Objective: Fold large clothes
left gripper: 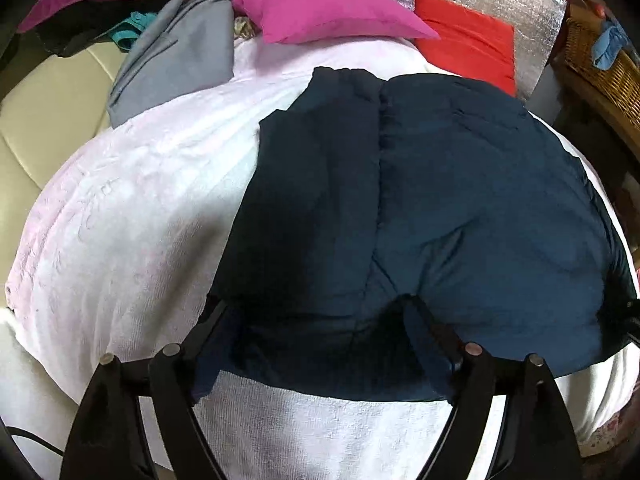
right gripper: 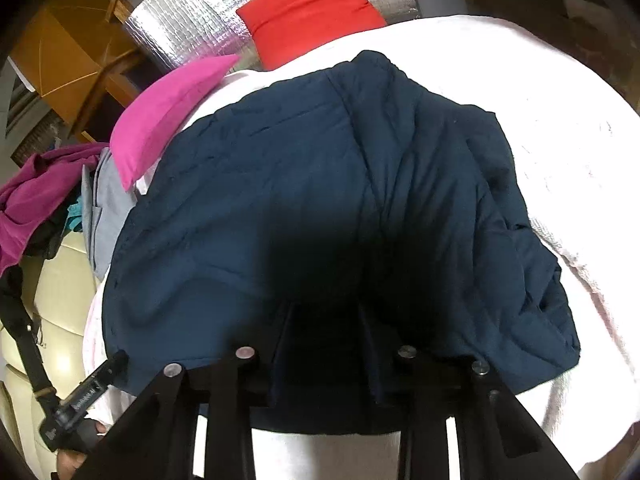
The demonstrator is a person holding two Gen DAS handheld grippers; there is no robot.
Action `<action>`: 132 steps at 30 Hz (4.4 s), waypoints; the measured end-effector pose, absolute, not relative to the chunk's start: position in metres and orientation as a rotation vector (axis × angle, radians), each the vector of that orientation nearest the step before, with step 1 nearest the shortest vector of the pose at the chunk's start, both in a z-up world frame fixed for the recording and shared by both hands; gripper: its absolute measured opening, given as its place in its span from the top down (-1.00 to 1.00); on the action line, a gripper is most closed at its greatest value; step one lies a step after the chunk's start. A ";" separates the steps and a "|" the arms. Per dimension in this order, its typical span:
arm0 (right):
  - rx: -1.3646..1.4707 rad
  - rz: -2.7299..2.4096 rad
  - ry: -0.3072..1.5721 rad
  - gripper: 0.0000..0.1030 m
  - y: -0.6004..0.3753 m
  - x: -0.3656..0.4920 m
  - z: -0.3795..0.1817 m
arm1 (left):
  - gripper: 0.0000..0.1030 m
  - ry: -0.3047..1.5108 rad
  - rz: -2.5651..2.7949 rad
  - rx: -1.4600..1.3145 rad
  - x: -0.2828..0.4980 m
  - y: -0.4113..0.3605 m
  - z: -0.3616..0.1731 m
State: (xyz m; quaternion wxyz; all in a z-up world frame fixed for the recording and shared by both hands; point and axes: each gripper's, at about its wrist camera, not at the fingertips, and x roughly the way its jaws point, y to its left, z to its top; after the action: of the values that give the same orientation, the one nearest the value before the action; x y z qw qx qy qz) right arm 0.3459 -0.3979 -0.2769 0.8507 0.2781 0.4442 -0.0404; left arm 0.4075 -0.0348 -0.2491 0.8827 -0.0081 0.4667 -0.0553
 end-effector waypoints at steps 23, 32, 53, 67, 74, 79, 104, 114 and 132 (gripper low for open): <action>0.559 -0.192 0.938 0.12 -0.423 0.339 -0.276 | -1.00 0.876 -0.078 0.232 0.359 -0.064 -0.217; 0.443 -0.196 0.804 -0.19 -0.397 0.297 -0.212 | -1.00 0.711 -0.098 0.197 0.313 -0.066 -0.145; 0.186 -0.209 0.523 -0.61 -0.316 0.154 -0.078 | -1.00 0.486 -0.047 0.160 0.198 -0.052 -0.038; 0.152 -0.254 0.415 -1.00 -0.288 0.051 -0.029 | -1.00 0.331 -0.034 0.122 0.108 -0.026 0.019; 0.097 -0.256 0.487 -1.00 -0.272 0.034 -0.027 | -1.00 0.288 -0.040 0.104 0.086 -0.015 0.033; 0.097 -0.269 0.478 -1.00 -0.271 0.024 -0.023 | -1.00 0.278 -0.047 0.109 0.077 -0.013 0.034; 0.102 -0.271 0.400 -1.00 -0.258 0.011 -0.001 | -1.00 0.253 -0.051 0.109 0.056 -0.011 0.032; 0.089 -0.276 0.382 -1.00 -0.247 0.011 0.007 | -1.00 0.262 -0.044 0.092 0.059 0.002 0.030; 0.072 -0.222 0.374 -1.00 -0.227 0.052 0.027 | -1.00 0.267 0.057 0.038 0.084 0.041 0.043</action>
State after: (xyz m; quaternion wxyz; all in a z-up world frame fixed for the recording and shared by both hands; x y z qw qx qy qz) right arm 0.0515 -0.2271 0.0267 0.9758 0.0359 0.1856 -0.1102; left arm 0.0838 0.0405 0.0429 0.9905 0.0189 0.1330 0.0284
